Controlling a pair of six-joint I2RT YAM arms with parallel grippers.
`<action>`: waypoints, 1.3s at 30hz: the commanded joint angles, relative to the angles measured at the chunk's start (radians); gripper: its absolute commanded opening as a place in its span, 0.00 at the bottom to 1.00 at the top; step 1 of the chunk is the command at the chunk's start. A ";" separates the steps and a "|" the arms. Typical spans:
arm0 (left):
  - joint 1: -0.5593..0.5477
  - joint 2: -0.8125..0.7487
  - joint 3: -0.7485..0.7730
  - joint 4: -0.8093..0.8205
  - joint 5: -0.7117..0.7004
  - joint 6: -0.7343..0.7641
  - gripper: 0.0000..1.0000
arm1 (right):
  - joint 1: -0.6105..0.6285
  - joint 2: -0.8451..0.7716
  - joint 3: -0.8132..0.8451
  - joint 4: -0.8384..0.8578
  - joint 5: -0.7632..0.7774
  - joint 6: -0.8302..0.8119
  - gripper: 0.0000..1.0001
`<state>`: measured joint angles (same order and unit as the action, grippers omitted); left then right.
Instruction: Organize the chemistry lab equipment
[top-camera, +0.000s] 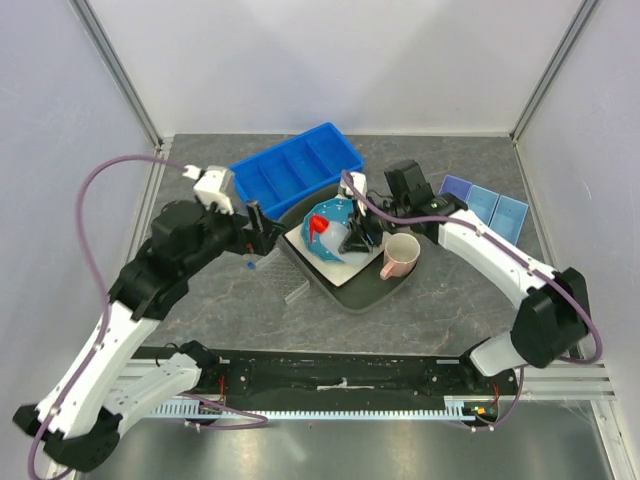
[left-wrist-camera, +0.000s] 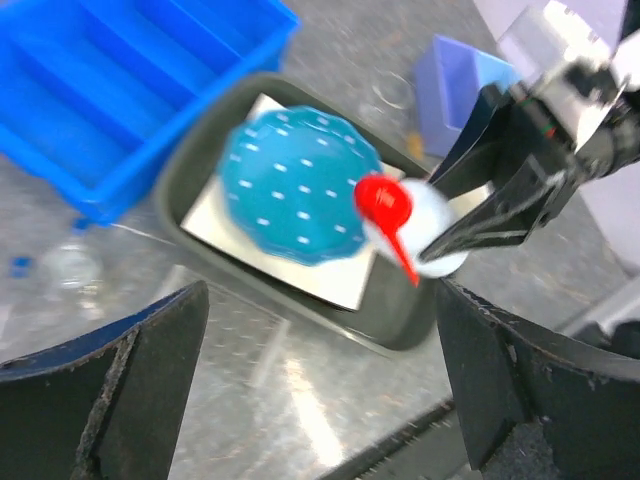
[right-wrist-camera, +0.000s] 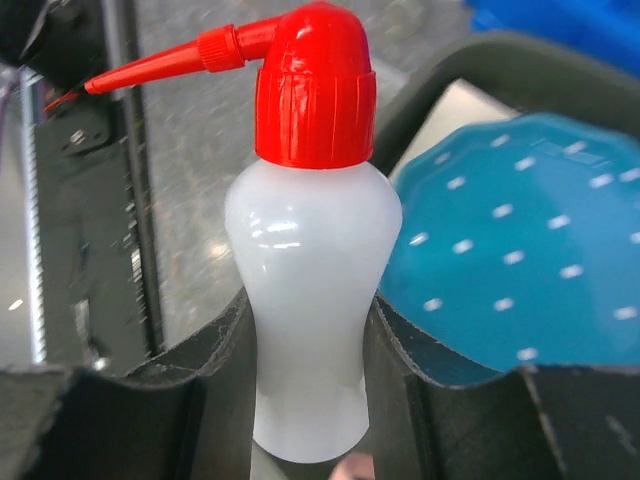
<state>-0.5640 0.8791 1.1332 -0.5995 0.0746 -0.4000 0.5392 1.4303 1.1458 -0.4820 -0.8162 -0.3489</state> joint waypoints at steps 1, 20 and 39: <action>0.003 -0.135 -0.085 -0.014 -0.295 0.187 1.00 | -0.010 0.128 0.265 -0.070 0.156 0.002 0.37; 0.003 -0.279 -0.423 0.142 -0.358 0.290 1.00 | -0.139 0.794 1.054 0.068 0.509 0.192 0.40; 0.007 -0.243 -0.424 0.135 -0.394 0.297 1.00 | -0.154 1.099 1.232 0.177 0.526 0.272 0.51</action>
<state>-0.5621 0.6353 0.7021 -0.5137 -0.2886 -0.1352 0.3820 2.5172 2.3310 -0.3588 -0.3050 -0.0940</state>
